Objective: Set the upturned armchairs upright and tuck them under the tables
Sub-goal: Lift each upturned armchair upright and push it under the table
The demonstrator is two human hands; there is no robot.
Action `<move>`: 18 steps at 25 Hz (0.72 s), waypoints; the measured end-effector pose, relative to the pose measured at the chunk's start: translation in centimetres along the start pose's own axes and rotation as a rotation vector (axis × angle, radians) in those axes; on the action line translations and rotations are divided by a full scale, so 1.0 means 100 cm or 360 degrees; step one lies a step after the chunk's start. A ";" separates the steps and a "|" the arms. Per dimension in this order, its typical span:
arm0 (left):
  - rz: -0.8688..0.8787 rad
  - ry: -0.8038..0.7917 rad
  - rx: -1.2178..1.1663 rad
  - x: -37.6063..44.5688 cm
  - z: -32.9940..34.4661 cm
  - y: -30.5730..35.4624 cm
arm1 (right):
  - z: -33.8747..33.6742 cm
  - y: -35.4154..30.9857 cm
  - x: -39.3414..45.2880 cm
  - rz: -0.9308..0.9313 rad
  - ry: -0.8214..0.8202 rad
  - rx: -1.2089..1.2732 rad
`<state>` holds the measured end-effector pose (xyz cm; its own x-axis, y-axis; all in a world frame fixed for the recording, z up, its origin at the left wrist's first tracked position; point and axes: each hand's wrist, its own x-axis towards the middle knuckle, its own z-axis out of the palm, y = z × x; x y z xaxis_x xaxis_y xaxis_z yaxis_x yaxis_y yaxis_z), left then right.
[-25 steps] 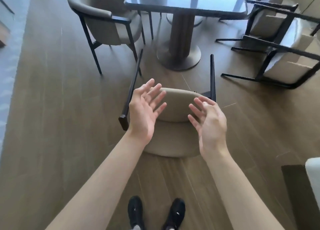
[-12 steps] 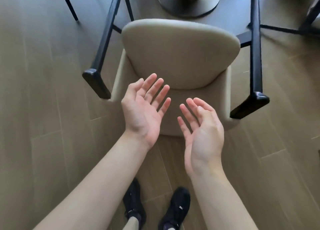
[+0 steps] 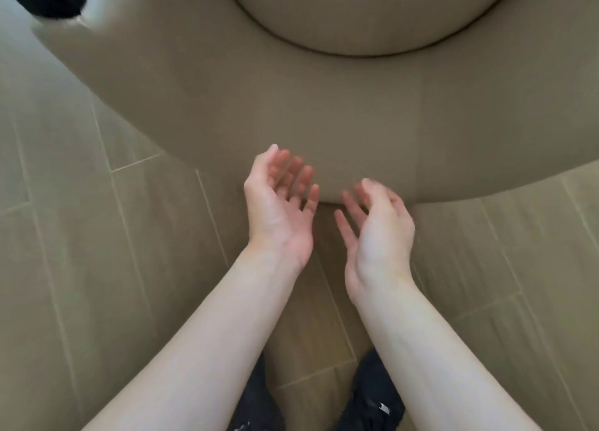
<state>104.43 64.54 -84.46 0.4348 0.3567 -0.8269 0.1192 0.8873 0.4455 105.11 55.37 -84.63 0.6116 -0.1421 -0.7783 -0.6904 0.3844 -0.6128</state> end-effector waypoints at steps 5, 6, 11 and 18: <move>-0.0038 0.0179 -0.0053 0.089 -0.019 -0.038 | -0.003 0.057 0.092 0.0193 0.0075 0.0046; -0.0046 0.0221 -0.0049 0.101 -0.022 -0.044 | -0.005 0.064 0.106 0.0212 0.0086 0.0036; -0.0031 0.0490 0.0023 0.156 -0.041 -0.069 | -0.024 0.098 0.162 0.0206 0.0192 0.0014; 0.0113 0.0289 0.0013 0.198 -0.044 -0.082 | -0.013 0.101 0.203 0.0198 0.0194 0.0299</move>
<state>108.10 65.60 -106.03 0.2742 0.4660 -0.8412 0.1017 0.8558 0.5072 110.03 55.23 -106.77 0.4675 -0.1878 -0.8638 -0.6667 0.5668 -0.4840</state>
